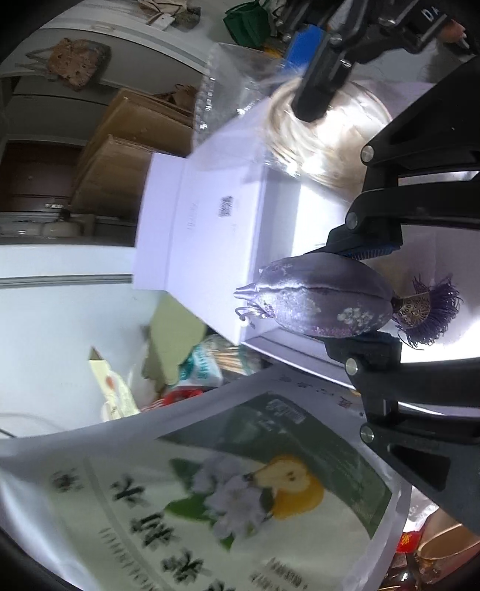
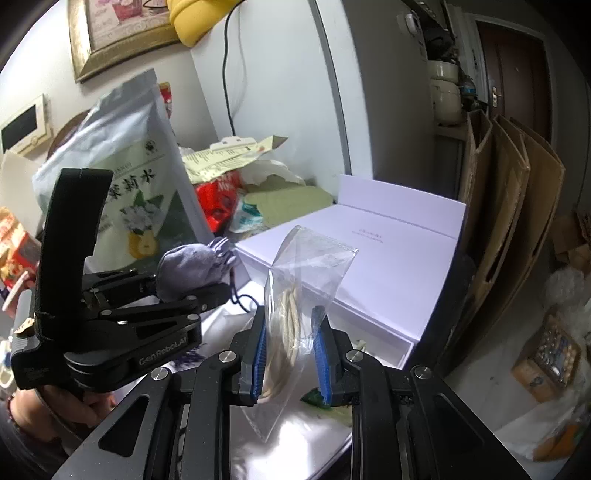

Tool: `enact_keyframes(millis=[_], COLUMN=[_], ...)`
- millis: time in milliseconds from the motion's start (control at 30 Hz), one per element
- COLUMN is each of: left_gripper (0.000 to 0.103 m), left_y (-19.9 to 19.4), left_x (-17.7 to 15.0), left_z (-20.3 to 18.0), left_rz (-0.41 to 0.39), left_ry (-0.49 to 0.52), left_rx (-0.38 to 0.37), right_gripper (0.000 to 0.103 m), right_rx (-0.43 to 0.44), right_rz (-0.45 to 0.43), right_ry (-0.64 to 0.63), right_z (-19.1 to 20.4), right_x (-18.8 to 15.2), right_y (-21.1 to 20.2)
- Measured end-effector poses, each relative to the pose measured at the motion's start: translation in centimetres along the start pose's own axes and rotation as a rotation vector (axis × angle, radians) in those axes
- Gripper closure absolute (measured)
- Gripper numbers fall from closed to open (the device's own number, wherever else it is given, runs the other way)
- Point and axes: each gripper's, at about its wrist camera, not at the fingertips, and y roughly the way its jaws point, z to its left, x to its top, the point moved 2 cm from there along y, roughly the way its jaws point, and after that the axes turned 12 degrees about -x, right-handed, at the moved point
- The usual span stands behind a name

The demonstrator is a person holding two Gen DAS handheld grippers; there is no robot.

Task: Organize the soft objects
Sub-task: 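Carry the purple sachet and clear bag over the lavender box with both tools, then open both tools to drop the sachet and clear bag into the box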

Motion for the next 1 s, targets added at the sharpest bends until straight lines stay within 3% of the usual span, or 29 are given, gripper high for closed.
enact_keyframes(millis=[233, 833, 1000], left_gripper=[0.073, 0.072, 0.062], left_y=[2.3, 3.7, 3.2], left_x=[-1.0, -0.7, -0.6], left_z=[0.3, -0.6, -0.9], left_rz=[0.079, 0.122, 0.119], left_ry=[-0.036, 0.033, 0.048], left_rx=[-0.017, 0.069, 0.105], right_gripper=[0.080, 0.076, 0.062], right_rx=[-0.034, -0.108, -0.137], right_rz=[0.044, 0.125, 0.110], right_ry=[-0.018, -0.030, -0.033], right_z=[-0.3, -1.0, -1.2], right_x=[-0.5, -1.6, -1.4], right_y=[1.8, 3.4, 2.6])
